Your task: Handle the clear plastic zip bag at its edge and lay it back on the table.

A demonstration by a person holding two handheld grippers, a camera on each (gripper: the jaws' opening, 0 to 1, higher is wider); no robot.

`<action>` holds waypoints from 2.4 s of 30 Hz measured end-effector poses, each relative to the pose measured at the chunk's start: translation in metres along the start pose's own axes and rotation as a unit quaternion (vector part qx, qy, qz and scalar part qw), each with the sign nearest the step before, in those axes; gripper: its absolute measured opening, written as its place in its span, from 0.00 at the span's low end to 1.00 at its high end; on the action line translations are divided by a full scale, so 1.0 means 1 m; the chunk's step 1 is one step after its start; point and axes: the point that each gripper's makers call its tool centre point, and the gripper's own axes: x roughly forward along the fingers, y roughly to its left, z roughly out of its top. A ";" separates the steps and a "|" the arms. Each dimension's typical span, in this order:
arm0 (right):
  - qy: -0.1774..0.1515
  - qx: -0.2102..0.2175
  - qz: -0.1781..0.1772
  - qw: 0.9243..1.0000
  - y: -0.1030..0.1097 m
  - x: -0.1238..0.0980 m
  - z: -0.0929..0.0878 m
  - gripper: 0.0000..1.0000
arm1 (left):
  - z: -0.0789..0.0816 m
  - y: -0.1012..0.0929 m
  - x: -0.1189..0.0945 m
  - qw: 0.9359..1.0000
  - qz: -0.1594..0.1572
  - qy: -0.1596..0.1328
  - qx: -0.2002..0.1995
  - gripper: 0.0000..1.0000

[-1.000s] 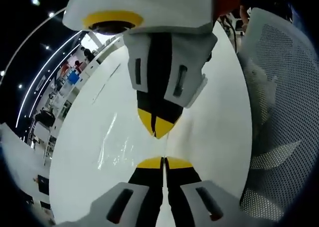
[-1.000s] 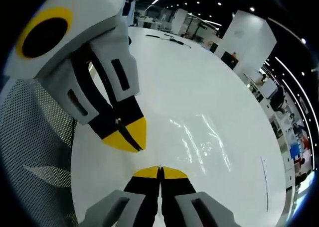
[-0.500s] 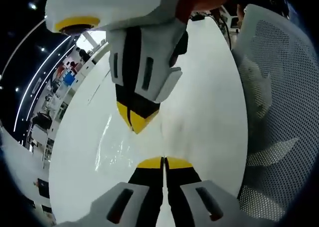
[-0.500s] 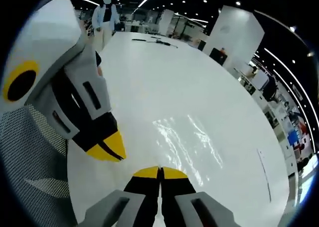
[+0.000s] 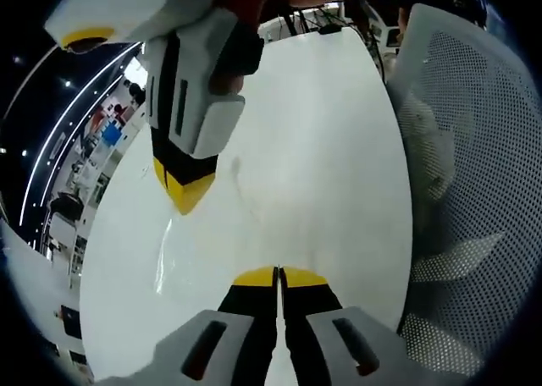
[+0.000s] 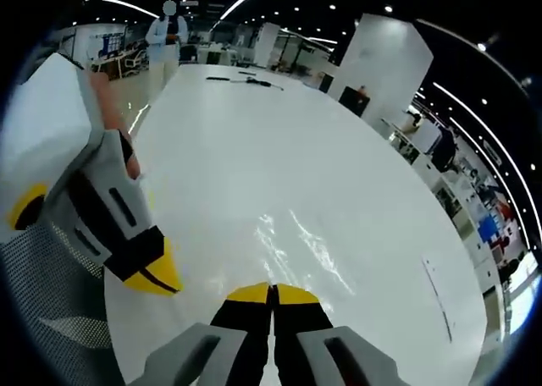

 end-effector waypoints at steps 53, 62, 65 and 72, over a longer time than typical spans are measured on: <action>-0.006 -0.012 -0.009 1.000 0.000 -0.014 0.012 0.00 | 0.004 0.006 -0.001 0.999 0.011 -0.004 -0.037 0.00; 0.003 -0.025 0.003 1.000 0.012 -0.013 0.005 0.00 | 0.000 0.015 -0.002 0.999 0.019 -0.004 -0.037 0.00; 0.007 -0.026 0.007 1.000 0.016 -0.013 0.002 0.00 | -0.001 0.018 -0.001 0.999 0.021 -0.004 -0.038 0.00; 0.019 -0.038 0.020 0.999 0.026 -0.009 -0.005 0.00 | -0.002 0.024 -0.001 0.999 0.027 -0.004 -0.035 0.00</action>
